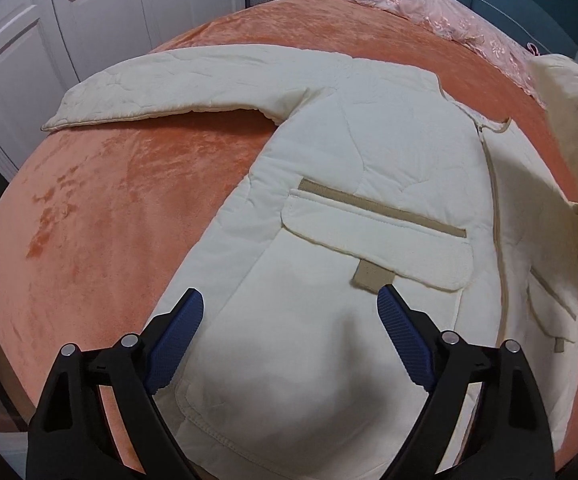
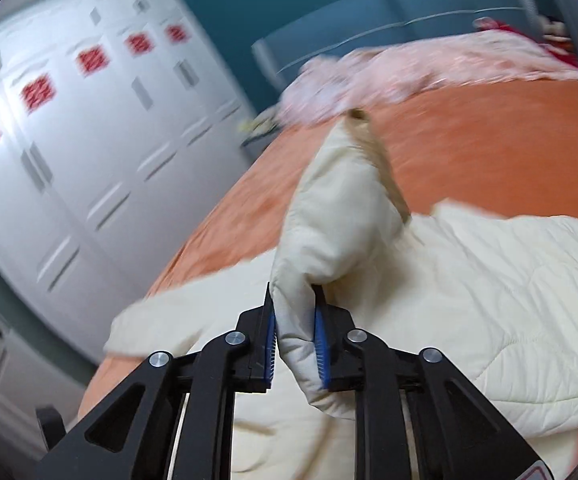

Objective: Fold large clothes

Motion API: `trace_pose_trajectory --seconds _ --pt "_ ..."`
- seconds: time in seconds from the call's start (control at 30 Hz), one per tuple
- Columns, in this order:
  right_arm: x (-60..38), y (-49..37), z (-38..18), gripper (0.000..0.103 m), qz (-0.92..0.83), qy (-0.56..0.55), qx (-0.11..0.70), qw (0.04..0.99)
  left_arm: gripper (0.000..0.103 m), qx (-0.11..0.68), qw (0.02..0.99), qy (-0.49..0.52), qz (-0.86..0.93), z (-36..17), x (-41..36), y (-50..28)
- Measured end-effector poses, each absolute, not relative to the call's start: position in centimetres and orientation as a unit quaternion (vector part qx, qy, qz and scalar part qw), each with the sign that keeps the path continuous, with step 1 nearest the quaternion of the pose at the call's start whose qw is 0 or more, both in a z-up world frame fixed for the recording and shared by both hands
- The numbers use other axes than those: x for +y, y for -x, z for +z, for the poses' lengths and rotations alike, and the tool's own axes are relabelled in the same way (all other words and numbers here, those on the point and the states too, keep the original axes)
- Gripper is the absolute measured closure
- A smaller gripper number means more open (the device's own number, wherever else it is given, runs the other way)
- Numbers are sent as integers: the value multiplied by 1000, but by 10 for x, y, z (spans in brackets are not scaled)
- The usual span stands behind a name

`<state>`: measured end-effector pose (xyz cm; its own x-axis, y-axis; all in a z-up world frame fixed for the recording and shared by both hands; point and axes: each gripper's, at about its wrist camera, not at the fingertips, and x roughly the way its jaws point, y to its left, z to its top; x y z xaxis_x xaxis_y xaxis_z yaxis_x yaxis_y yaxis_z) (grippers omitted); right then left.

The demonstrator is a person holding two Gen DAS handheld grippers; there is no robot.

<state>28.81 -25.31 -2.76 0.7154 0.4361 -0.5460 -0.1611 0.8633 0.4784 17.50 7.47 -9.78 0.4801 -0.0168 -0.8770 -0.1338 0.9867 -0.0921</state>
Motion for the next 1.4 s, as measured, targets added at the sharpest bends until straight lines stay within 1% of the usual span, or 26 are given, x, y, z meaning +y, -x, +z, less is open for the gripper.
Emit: trace_pose_trajectory --seconds 0.07,0.1,0.13,0.2,0.27,0.33,0.43,0.53,0.57,0.6,0.63,0.67,0.7,0.73,0.8,0.9,0.97,1.03,1.1,1.23,1.3,1.4 --pt "-218 -281 -35 78 192 -188 341 901 15 506 856 105 12 -91 81 -182" --pt "-212 -274 -36 75 204 -196 330 901 14 502 856 123 0 -87 83 -187" --pt "-212 -265 -36 66 209 -207 318 901 12 496 856 143 -13 -84 84 -192" --pt "-221 -246 -37 56 187 -221 304 907 7 484 856 178 -37 -78 83 -205" --pt "-233 -230 -41 56 148 -236 304 911 7 480 851 208 -51 -80 78 -221" --pt "-253 -213 -52 55 101 -255 325 905 7 492 837 233 -58 -92 71 -241" --pt "-298 -188 -80 54 29 -285 356 889 7 512 804 295 -66 -116 58 -265" --pt "-339 -175 -103 54 -23 -335 370 866 9 514 795 318 -60 -130 45 -281" --pt "-349 -171 -108 54 -34 -352 369 860 13 509 798 317 -62 -130 40 -285" --pt "-359 -169 -114 54 -46 -368 367 853 26 507 801 312 -63 -130 36 -289" --pt "-365 -169 -119 54 -55 -381 367 847 36 509 804 303 -62 -130 31 -294" --pt "-372 -169 -125 54 -61 -399 364 839 57 511 806 292 -62 -130 27 -299" --pt "-379 -171 -131 54 -66 -418 359 832 68 516 809 277 -53 -128 24 -303" --pt "-385 -173 -134 54 -71 -435 354 825 89 514 814 267 -48 -125 23 -306" --pt "-394 -179 -138 54 -75 -464 335 817 96 500 824 261 -56 -113 26 -309" --pt "-407 -190 -139 54 -81 -492 310 809 97 463 851 242 -43 -90 41 -310" --pt "-411 -198 -137 61 -73 -497 302 810 97 446 863 237 -32 -81 55 -310" --pt "-407 -209 -133 80 -72 -471 315 821 97 453 859 236 -29 -87 63 -314" --pt "-401 -215 -128 93 -89 -417 334 841 97 467 857 215 -22 -101 62 -313" --pt "-399 -211 -132 100 -123 -362 357 852 96 486 854 187 -13 -132 55 -307" --pt "-398 -211 -137 100 -140 -334 371 855 96 481 858 178 -14 -143 52 -304" --pt "-389 -216 -142 101 -156 -277 387 866 94 457 878 138 -10 -149 43 -297"
